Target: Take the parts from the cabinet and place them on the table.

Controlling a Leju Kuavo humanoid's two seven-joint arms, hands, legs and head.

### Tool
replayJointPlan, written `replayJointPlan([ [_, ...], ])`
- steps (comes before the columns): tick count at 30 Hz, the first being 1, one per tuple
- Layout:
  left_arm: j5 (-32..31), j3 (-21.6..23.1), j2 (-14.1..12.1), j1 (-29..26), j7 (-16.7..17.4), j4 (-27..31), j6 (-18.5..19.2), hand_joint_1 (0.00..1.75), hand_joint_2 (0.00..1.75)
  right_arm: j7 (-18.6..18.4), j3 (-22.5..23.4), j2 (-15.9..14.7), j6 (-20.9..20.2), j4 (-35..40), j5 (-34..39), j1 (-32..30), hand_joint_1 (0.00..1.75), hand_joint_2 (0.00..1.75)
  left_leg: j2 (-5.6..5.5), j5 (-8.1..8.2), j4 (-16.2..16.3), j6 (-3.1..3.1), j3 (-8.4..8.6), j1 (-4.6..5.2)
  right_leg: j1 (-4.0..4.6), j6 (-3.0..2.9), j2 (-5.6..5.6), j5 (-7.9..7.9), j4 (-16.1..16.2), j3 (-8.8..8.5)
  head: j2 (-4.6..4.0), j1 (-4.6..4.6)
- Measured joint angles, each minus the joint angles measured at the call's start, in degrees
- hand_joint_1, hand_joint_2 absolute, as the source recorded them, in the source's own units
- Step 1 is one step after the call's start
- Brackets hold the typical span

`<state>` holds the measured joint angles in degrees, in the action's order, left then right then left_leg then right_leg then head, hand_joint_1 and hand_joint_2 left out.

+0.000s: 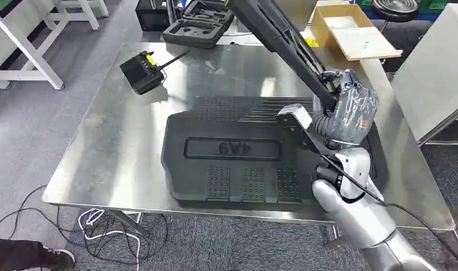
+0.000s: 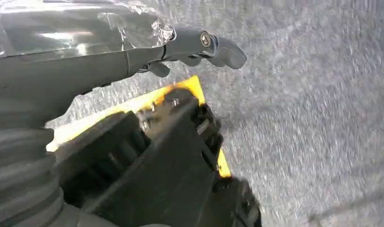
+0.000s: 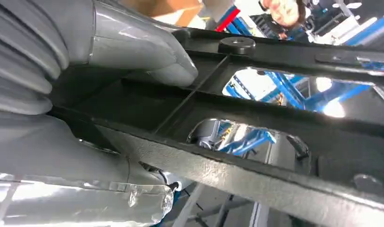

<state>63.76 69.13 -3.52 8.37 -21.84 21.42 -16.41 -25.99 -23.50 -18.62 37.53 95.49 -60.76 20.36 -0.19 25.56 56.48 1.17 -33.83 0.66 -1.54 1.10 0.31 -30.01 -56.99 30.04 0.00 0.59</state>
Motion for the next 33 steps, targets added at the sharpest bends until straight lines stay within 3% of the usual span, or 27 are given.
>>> replayJointPlan([
  [1, 0.00, 0.00, 0.00, 0.00, 0.04, 0.07, -0.39, 0.00, 1.75, -0.17, -0.17, -0.28, 0.15, -0.09, 0.00, -0.03, 1.75, 1.75, 0.18, -0.48, -0.90, -0.11, 0.74, -0.53, -0.20, 0.06, -0.17, -0.55, -0.80, -0.17, 0.00, -0.24],
  [2, 0.02, 0.00, 0.00, 0.02, 0.09, 0.09, -0.87, 0.00, 1.75, -0.35, -0.31, -0.57, 0.28, -0.13, 0.09, 0.12, 1.75, 1.75, 0.12, -0.39, -1.33, 0.09, 1.16, -0.62, -0.07, 0.15, -0.15, -1.81, -3.00, 0.88, 0.00, -0.56],
  [4, 0.00, 0.00, 0.00, 0.04, 0.42, 0.11, -1.33, 0.00, 1.75, -0.72, -0.57, -0.76, 0.66, -0.20, 0.28, -0.21, 1.75, 1.75, 0.11, -0.12, -1.32, 0.53, 1.41, -0.61, 0.02, 0.24, -0.10, -5.51, -11.64, 5.74, 0.00, -1.18],
  [5, -0.07, 0.00, 0.02, -0.02, 0.50, 0.15, -1.88, 0.00, 1.75, -0.92, -0.66, -0.87, 0.74, -0.24, 0.50, -0.70, 1.75, 1.75, 0.11, 0.09, -1.26, 0.65, 1.52, -0.58, 0.04, 0.41, -0.10, -6.41, -15.33, 8.06, 0.00, -1.31],
  [6, -0.11, 0.00, 0.02, -0.04, 0.57, 0.17, -2.34, 0.00, 1.75, -1.05, -0.68, -1.05, 0.81, -0.26, 0.63, -1.30, 1.75, 1.75, 0.10, 0.36, -1.06, 0.70, 1.60, -0.58, 0.02, 0.54, -0.10, -6.10, -17.13, 9.61, 0.00, -1.38],
  [7, -0.18, 0.00, 0.02, -0.08, 0.57, 0.17, -2.65, 0.00, 1.75, -1.14, -0.68, -1.25, 0.85, -0.31, 0.88, -1.75, 1.75, 1.75, 0.03, 0.74, -0.79, 0.61, 1.77, -0.63, -0.03, 0.64, -0.12, -4.09, -15.79, 9.63, 0.00, -1.68],
  [9, -0.22, 0.00, 0.02, -0.06, 0.57, 0.31, -2.95, 0.00, 1.75, -1.14, -0.68, -1.55, 1.01, -0.31, 1.03, -1.90, 1.75, 1.75, -0.02, 1.69, -0.07, 0.16, 2.28, -0.77, -0.21, 0.76, -0.18, 1.78, -7.40, 6.66, 0.00, -2.41],
  [10, -0.39, 0.00, 0.02, -0.05, 0.57, 0.35, -2.97, 0.00, 1.75, -1.11, -0.68, -1.68, 1.14, -0.31, 1.16, -1.91, 1.75, 1.75, -0.02, 2.28, 0.42, -0.19, 2.38, -0.77, -0.33, 0.77, -0.31, 3.93, -3.00, 5.10, 0.00, -2.76],
  [11, -0.61, 0.00, 0.00, 0.03, 0.55, 0.37, -2.99, 0.00, 1.75, -1.14, -0.70, -1.73, 1.42, -0.39, 1.40, -2.01, 1.75, 1.75, 0.02, 2.69, 0.86, -0.69, 2.17, -0.41, 0.14, 0.67, -0.33, 2.72, -2.64, 4.73, 0.00, -2.84],
  [12, -0.72, 0.00, 0.02, 0.11, 0.52, 0.37, -2.99, 0.00, 1.75, -1.11, -0.70, -1.86, 1.60, -0.39, 1.44, -2.10, 1.75, 1.75, -0.04, 2.89, 1.31, -0.85, 1.98, -0.37, -0.01, -0.10, -0.21, 2.82, -2.24, 4.68, 0.00, -2.98],
  [13, -0.79, 0.00, 0.02, 0.11, 0.46, 0.37, -2.99, 0.00, 1.75, -1.20, -0.70, -1.88, 1.62, -0.44, 1.55, -2.31, 1.75, 1.75, -0.02, 2.85, 1.14, -0.95, 2.11, -0.40, 0.12, -0.28, -0.14, 2.77, -2.27, 4.71, 0.00, -2.58],
  [15, -0.85, 0.00, 0.00, 0.12, 0.46, 0.37, -3.02, 0.00, 1.75, -1.29, -0.70, -1.97, 1.62, -0.48, 1.62, -2.40, 1.75, 1.75, -0.02, 3.07, 1.19, -0.31, 2.34, -0.34, 0.17, -0.28, -0.06, 2.77, -2.09, 4.58, 0.00, -2.25],
  [17, -0.87, 0.00, 0.00, 0.20, 0.44, 0.41, -3.02, 0.00, 1.75, -1.27, -0.70, -1.99, 1.62, -0.48, 1.62, -2.40, 1.75, 1.75, -0.02, 3.07, 0.87, -0.31, 2.66, -0.39, 0.25, -0.51, -0.03, 2.62, -2.09, 4.44, 0.00, -1.97],
  [19, -0.87, 0.00, 0.00, 0.21, 0.44, 0.41, -3.06, 0.00, 1.75, -1.29, -0.70, -2.03, 1.60, -0.52, 1.66, -2.40, 1.64, 1.75, -0.02, 3.07, 0.54, -0.31, 2.93, -0.41, 0.29, -0.76, -0.04, 2.46, -2.09, 4.31, 0.00, -1.70],
  [25, -1.09, 0.00, 0.00, 0.19, 0.44, 0.41, -3.54, 0.00, 1.75, -1.92, -0.70, -2.14, 1.12, -0.98, 0.38, -2.40, 1.69, 1.75, -0.02, 2.96, 0.06, -0.59, 3.22, -0.48, 0.41, -1.05, -0.05, 2.27, -2.09, 4.18, 0.00, -1.31],
  [29, -0.37, 0.00, 0.00, 0.14, 0.57, 0.41, -4.00, 0.00, 1.75, -5.79, -0.70, -2.56, -4.73, -1.40, -8.47, -2.33, 1.69, 1.75, -0.02, 3.10, 0.03, -1.12, 3.27, -0.60, 0.54, -1.13, -0.10, 2.22, -2.09, 4.07, 0.00, -1.22],
  [30, -0.22, 0.00, 0.00, 0.07, 0.59, 0.41, -4.02, 0.00, 0.00, -6.19, -0.70, -2.80, -5.36, -1.57, -9.62, -2.31, 1.64, 1.75, -0.02, 3.08, 0.03, -1.37, 3.27, -0.65, 0.56, -1.15, -0.12, 2.21, -2.09, 4.06, 0.00, -1.22],
  [33, -0.17, 0.00, 0.00, -0.23, 0.63, 0.44, -4.02, 0.00, 0.00, -6.40, -0.70, -3.17, -6.01, -1.99, -10.34, -2.28, 1.69, 1.75, -0.02, 3.10, 0.03, -1.46, 3.25, -0.64, 0.57, -1.15, -0.12, 2.21, -2.06, 4.03, 0.00, -1.22],
])
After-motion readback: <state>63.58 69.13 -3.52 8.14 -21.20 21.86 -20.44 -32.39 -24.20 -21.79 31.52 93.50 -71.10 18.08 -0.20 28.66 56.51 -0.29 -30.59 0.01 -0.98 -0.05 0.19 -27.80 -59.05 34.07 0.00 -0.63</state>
